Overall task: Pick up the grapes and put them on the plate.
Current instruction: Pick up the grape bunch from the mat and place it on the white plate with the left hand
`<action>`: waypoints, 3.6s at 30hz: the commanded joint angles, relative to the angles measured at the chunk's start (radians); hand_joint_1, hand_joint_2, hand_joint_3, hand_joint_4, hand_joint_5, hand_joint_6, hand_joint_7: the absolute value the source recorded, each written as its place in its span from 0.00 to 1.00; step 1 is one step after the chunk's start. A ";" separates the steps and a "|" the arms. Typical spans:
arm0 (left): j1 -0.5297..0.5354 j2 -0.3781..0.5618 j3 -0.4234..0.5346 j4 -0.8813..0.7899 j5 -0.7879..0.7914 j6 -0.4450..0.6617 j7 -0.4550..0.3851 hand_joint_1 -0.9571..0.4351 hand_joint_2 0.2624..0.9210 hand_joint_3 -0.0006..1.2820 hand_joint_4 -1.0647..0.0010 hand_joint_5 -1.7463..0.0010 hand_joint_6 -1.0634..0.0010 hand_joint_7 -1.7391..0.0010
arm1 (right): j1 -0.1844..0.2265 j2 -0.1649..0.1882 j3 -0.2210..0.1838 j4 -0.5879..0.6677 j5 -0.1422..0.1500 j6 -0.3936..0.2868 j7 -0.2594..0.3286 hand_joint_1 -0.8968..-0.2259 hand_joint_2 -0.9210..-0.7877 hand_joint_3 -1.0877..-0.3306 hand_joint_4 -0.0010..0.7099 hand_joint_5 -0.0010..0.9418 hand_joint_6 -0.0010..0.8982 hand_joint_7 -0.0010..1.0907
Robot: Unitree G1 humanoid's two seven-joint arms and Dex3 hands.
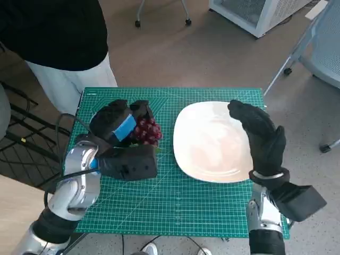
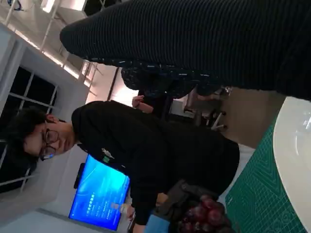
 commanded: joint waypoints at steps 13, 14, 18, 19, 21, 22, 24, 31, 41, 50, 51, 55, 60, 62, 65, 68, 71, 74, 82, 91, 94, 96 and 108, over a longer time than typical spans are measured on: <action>-0.099 -0.072 -0.036 0.053 0.016 -0.024 -0.024 0.69 1.00 0.17 0.54 0.22 0.53 0.24 | 0.012 -0.008 -0.015 0.008 0.027 0.005 0.010 0.38 0.00 0.45 0.64 0.00 0.03 0.43; -0.116 -0.081 -0.046 0.067 0.021 -0.024 -0.027 0.69 1.00 0.16 0.54 0.22 0.53 0.24 | 0.013 -0.009 -0.016 0.008 0.029 0.005 0.011 0.38 0.00 0.45 0.64 0.00 0.03 0.43; -0.183 -0.114 -0.089 0.120 0.044 -0.027 -0.043 0.69 1.00 0.15 0.49 0.22 0.52 0.28 | 0.019 -0.014 -0.020 0.001 0.035 0.003 0.015 0.37 0.00 0.45 0.64 0.00 0.03 0.42; -0.201 -0.123 -0.100 0.133 0.050 -0.031 -0.047 0.69 1.00 0.14 0.48 0.21 0.52 0.30 | 0.021 -0.016 -0.022 -0.002 0.037 0.003 0.016 0.37 0.00 0.45 0.64 0.00 0.03 0.42; -0.237 -0.140 -0.119 0.160 0.059 -0.040 -0.055 0.69 1.00 0.13 0.44 0.22 0.51 0.32 | 0.026 -0.018 -0.025 -0.009 0.041 0.003 0.019 0.38 0.00 0.46 0.65 0.00 0.04 0.42; -0.254 -0.148 -0.127 0.174 0.060 -0.046 -0.059 0.69 1.00 0.12 0.43 0.23 0.51 0.33 | 0.029 -0.019 -0.027 -0.013 0.043 0.003 0.020 0.38 0.00 0.46 0.65 0.00 0.04 0.42; -0.289 -0.165 -0.140 0.204 0.058 -0.057 -0.066 0.69 1.00 0.12 0.42 0.23 0.49 0.35 | 0.034 -0.020 -0.031 -0.020 0.046 0.002 0.021 0.38 0.00 0.46 0.65 0.00 0.04 0.41; -0.395 -0.224 -0.180 0.319 0.057 -0.126 -0.048 0.69 1.00 0.11 0.43 0.21 0.47 0.37 | 0.047 -0.026 -0.050 -0.032 0.059 -0.004 0.025 0.37 0.00 0.47 0.65 0.00 0.09 0.34; -0.514 -0.322 -0.203 0.507 0.041 -0.204 0.011 0.69 1.00 0.11 0.40 0.25 0.50 0.33 | 0.065 -0.030 -0.072 -0.050 0.057 -0.012 0.003 0.35 0.00 0.49 0.66 0.00 0.12 0.30; -0.583 -0.388 -0.200 0.630 0.019 -0.221 0.023 0.69 1.00 0.16 0.54 0.18 0.52 0.29 | 0.079 -0.025 -0.080 -0.057 0.029 -0.031 -0.038 0.35 0.00 0.49 0.66 0.00 0.13 0.28; -0.588 -0.393 -0.200 0.641 0.019 -0.223 0.024 0.69 1.00 0.17 0.54 0.18 0.53 0.28 | 0.080 -0.025 -0.080 -0.057 0.026 -0.033 -0.043 0.35 0.00 0.49 0.66 0.00 0.13 0.28; -0.603 -0.406 -0.201 0.667 0.016 -0.229 0.026 0.69 1.00 0.17 0.54 0.14 0.51 0.34 | 0.083 -0.023 -0.079 -0.060 0.014 -0.039 -0.061 0.35 0.00 0.49 0.66 0.00 0.14 0.28; -0.609 -0.413 -0.200 0.673 0.011 -0.232 0.018 0.69 1.00 0.17 0.57 0.12 0.49 0.36 | 0.085 -0.022 -0.075 -0.062 0.006 -0.045 -0.078 0.36 0.00 0.49 0.66 0.00 0.14 0.27; -0.611 -0.414 -0.201 0.676 0.010 -0.233 0.015 0.69 1.00 0.18 0.59 0.11 0.51 0.34 | 0.086 -0.022 -0.073 -0.063 0.005 -0.046 -0.084 0.36 0.00 0.49 0.66 0.00 0.14 0.27; -0.612 -0.414 -0.202 0.680 0.010 -0.235 0.014 0.69 1.00 0.20 0.60 0.11 0.54 0.32 | 0.086 -0.023 -0.071 -0.063 0.003 -0.047 -0.090 0.36 0.00 0.49 0.66 0.00 0.14 0.26; -0.612 -0.414 -0.202 0.682 0.010 -0.236 0.014 0.69 1.00 0.20 0.61 0.11 0.55 0.30 | 0.086 -0.023 -0.070 -0.062 0.002 -0.047 -0.093 0.36 0.00 0.49 0.66 0.00 0.15 0.26; -0.613 -0.414 -0.201 0.683 0.010 -0.237 0.014 0.69 1.00 0.21 0.61 0.11 0.56 0.30 | 0.086 -0.023 -0.069 -0.063 0.001 -0.047 -0.095 0.36 0.00 0.49 0.66 0.00 0.15 0.26; -0.614 -0.415 -0.202 0.689 0.011 -0.240 0.016 0.69 1.00 0.21 0.61 0.11 0.55 0.30 | 0.086 -0.023 -0.068 -0.062 -0.001 -0.049 -0.098 0.36 0.00 0.49 0.66 0.00 0.15 0.25; -0.612 -0.418 -0.199 0.729 -0.005 -0.267 0.008 0.73 1.00 0.20 0.58 0.17 0.58 0.33 | 0.077 -0.018 -0.065 -0.037 -0.005 -0.061 -0.097 0.37 0.00 0.48 0.66 0.00 0.15 0.24; -0.608 -0.424 -0.180 0.756 -0.076 -0.248 -0.076 0.89 0.85 0.34 0.58 0.19 0.75 0.96 | 0.074 -0.015 -0.062 -0.030 -0.006 -0.064 -0.099 0.37 0.00 0.48 0.66 0.00 0.16 0.23; -0.606 -0.419 -0.189 0.758 -0.070 -0.250 -0.075 0.63 0.91 0.18 0.69 0.58 0.79 0.98 | 0.073 -0.013 -0.061 -0.027 -0.007 -0.066 -0.098 0.37 0.00 0.49 0.66 0.00 0.16 0.23; -0.601 -0.415 -0.193 0.754 -0.064 -0.254 -0.068 0.52 0.96 0.10 0.80 0.79 0.81 0.99 | 0.071 -0.013 -0.060 -0.025 -0.007 -0.067 -0.099 0.37 0.00 0.49 0.66 0.00 0.16 0.23; -0.512 -0.342 -0.128 0.757 -0.117 -0.431 0.117 0.41 1.00 0.05 0.92 0.99 0.86 1.00 | 0.047 -0.011 -0.058 0.019 -0.005 -0.078 -0.092 0.37 0.00 0.48 0.66 0.00 0.16 0.21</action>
